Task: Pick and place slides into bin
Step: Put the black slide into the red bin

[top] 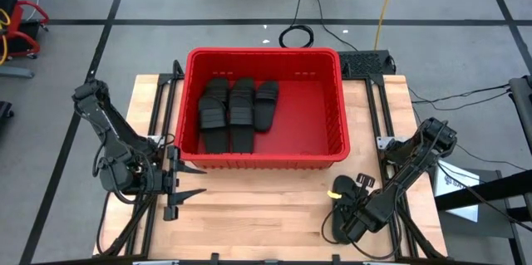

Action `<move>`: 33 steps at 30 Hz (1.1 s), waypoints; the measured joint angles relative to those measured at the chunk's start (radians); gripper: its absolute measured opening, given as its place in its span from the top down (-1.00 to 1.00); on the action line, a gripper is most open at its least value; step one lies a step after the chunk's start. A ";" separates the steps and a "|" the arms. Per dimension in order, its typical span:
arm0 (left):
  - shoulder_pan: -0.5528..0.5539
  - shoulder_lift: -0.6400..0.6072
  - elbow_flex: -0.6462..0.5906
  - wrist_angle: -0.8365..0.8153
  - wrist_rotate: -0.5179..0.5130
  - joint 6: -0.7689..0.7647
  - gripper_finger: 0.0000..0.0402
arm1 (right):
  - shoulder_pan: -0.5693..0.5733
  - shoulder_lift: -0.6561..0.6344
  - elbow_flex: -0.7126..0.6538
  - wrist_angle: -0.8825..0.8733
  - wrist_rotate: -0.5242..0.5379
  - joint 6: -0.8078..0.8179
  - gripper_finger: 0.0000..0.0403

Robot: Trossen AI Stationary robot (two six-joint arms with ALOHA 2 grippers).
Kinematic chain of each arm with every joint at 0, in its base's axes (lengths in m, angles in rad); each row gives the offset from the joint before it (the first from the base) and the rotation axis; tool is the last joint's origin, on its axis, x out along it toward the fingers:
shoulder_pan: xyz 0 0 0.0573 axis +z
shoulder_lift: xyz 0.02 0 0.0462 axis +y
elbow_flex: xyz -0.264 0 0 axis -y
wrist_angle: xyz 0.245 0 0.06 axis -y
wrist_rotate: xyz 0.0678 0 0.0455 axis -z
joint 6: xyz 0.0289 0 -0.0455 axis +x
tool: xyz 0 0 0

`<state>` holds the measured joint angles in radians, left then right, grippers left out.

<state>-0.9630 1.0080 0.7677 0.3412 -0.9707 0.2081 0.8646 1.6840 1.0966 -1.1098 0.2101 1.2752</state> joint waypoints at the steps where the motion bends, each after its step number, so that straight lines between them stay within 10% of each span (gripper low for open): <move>1: 0.000 0.000 0.000 0.000 0.000 0.000 0.00 | 0.000 0.000 0.000 0.001 0.001 0.000 0.56; 8: 0.000 0.000 0.000 -0.001 0.000 -0.002 0.00 | 0.000 0.000 0.000 0.005 0.003 0.000 0.96; 22: 0.000 0.000 0.000 0.000 0.000 -0.004 0.00 | -0.013 0.000 0.000 0.101 0.000 -0.043 0.96; 33: 0.000 0.000 0.000 0.000 0.000 -0.004 0.00 | -0.107 -0.009 0.000 0.522 0.006 -0.342 0.97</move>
<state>-0.9628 1.0080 0.7677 0.3408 -0.9707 0.2043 0.7576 1.6749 1.0962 -0.5875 0.2159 0.9330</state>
